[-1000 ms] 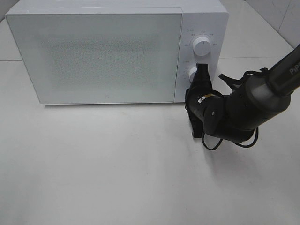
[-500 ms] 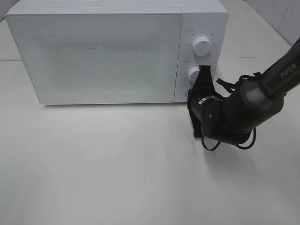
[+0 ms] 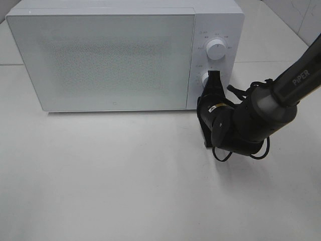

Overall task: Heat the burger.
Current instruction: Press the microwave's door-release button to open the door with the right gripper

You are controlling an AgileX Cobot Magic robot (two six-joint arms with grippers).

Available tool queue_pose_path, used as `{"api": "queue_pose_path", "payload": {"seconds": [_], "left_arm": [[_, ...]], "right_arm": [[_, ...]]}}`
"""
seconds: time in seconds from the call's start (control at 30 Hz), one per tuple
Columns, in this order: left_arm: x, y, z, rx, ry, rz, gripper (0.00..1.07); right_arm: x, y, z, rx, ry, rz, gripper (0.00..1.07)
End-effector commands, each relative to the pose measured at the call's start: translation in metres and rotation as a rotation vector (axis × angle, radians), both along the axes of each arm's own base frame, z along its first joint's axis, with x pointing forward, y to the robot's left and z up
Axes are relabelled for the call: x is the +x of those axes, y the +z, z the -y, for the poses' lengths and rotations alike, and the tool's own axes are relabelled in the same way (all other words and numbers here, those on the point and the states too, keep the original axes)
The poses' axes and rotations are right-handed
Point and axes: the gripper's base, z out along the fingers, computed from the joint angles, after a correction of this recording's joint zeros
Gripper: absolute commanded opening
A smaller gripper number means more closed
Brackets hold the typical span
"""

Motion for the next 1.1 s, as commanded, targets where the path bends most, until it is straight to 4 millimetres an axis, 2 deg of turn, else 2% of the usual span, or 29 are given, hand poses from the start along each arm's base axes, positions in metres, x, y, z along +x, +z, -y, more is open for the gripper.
{"api": "queue_pose_path", "payload": {"seconds": [0.03,0.33,0.53,0.63,1.1], "left_arm": [[-0.003,0.0,0.0,-0.004,0.008,0.028,1.01],[-0.003,0.0,0.0,-0.004,0.008,0.028,1.01],[-0.003,0.0,0.0,-0.004,0.008,0.028,1.01],[-0.003,0.0,0.0,-0.004,0.008,0.028,1.01],[-0.003,0.0,0.0,-0.004,0.008,0.028,1.01]], "right_arm": [[0.014,0.023,0.0,-0.014,-0.032,0.196,0.0],[0.025,0.033,-0.003,-0.012,-0.052,0.284,0.0],[0.037,0.025,-0.011,0.021,-0.061,0.293,0.0],[0.041,0.027,-0.013,0.004,-0.059,0.317,0.0],[0.041,0.027,-0.015,-0.009,-0.035,0.272,0.0]]}}
